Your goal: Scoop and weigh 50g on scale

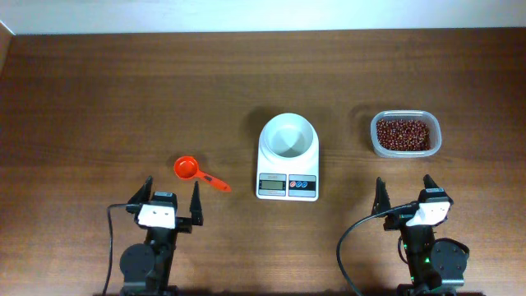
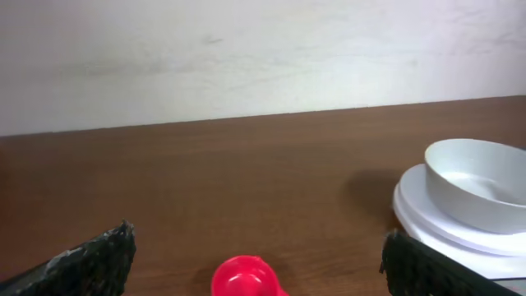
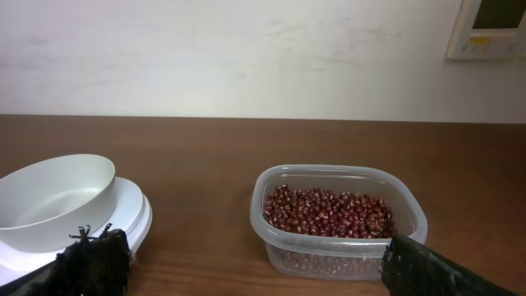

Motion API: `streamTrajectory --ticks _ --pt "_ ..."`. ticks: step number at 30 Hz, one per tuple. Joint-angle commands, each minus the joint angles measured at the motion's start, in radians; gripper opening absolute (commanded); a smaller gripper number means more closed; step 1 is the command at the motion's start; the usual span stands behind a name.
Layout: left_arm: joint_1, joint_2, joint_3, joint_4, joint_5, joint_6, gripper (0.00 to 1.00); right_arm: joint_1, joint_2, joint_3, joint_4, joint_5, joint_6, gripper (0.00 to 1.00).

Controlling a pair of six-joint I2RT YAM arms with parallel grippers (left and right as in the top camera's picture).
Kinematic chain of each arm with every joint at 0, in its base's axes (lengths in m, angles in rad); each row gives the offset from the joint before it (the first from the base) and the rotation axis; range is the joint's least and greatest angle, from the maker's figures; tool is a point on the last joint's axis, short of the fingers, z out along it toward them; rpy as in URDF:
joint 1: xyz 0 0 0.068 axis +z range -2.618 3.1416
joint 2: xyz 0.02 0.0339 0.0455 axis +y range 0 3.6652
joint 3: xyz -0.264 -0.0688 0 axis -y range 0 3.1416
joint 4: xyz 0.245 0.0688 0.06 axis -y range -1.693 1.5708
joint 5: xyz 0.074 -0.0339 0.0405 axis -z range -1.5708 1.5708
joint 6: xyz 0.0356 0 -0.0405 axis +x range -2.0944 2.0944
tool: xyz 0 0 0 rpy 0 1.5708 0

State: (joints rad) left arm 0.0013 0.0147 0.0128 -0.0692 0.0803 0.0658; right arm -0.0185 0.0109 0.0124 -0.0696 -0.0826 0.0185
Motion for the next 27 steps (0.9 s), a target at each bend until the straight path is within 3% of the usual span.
streamTrajectory --ticks 1,10,17,21,24,27 --pt "-0.004 -0.01 0.048 0.004 0.032 -0.082 0.99 0.006 -0.005 -0.007 -0.003 0.005 -0.004 0.99" --pt "-0.004 0.117 0.281 -0.106 0.028 -0.131 0.99 0.006 -0.005 -0.007 -0.003 0.005 -0.004 0.99" --pt "-0.004 0.555 0.721 -0.436 0.012 -0.134 0.99 0.006 -0.005 -0.007 -0.003 0.005 -0.004 0.99" --pt "-0.004 0.739 0.917 -0.559 0.238 -0.133 0.99 0.006 -0.005 -0.007 -0.003 0.005 -0.004 0.99" --pt "-0.004 0.801 0.931 -0.581 0.447 -0.133 0.99 0.006 -0.005 -0.007 -0.003 0.005 -0.004 0.99" --pt "-0.004 0.845 0.931 -0.64 0.459 -0.134 0.99 0.006 -0.005 -0.007 -0.003 0.005 -0.004 0.99"
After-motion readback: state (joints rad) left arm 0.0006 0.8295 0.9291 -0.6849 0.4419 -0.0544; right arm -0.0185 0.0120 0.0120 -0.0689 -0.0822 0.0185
